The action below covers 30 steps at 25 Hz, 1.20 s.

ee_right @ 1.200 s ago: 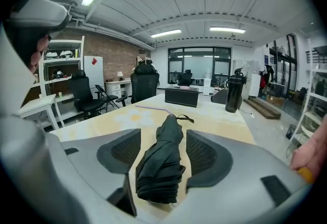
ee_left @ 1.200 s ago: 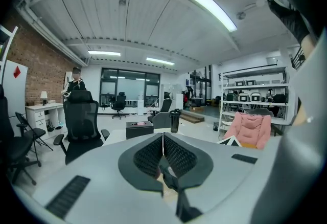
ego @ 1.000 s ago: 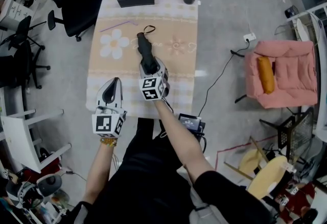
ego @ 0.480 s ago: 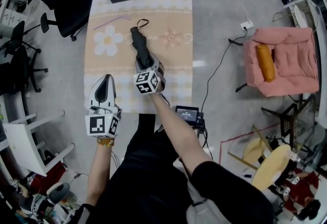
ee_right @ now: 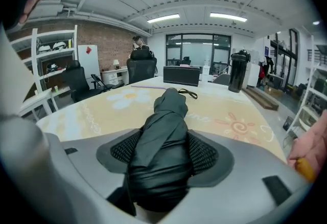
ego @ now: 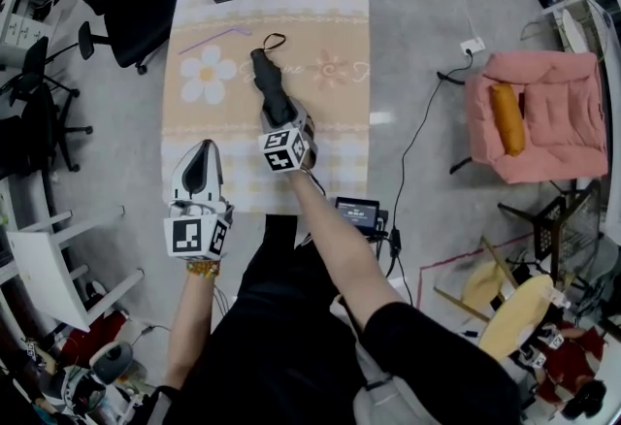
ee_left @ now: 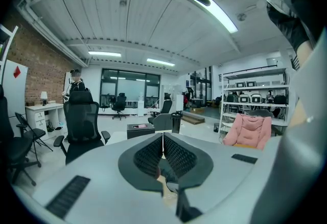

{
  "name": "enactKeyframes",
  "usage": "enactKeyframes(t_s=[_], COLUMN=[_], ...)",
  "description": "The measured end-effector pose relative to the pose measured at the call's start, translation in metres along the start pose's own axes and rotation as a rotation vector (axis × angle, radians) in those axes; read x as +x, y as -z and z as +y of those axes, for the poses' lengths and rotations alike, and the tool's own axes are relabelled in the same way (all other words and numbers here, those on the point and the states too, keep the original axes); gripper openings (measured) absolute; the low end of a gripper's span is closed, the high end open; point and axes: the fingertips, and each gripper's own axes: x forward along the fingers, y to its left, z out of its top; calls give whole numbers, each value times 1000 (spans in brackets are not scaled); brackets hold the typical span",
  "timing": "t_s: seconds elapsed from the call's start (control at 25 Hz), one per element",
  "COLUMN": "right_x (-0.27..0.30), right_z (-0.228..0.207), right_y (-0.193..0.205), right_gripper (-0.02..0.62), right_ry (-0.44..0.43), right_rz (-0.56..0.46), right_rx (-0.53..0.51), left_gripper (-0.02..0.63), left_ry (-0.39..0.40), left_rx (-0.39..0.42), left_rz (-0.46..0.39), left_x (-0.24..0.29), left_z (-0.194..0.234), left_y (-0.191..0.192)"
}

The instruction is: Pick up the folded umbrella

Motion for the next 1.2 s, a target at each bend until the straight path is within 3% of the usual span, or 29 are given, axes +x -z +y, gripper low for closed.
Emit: enactKeyframes(t_s=[0.6,1.2], right_x=[13,7], right_z=[0,-5], right_y=[9,10], right_gripper=[268,215], right_ry=[0,-39], right_rz=[125,132], right_rx=[-21,23], left_gripper=[14,14], left_ry=[-35,2], left_rx=[-19,-1], left_rz=[6,-8], left_x=[-4,2], left_z=[6,-17], left_y=[3,-9])
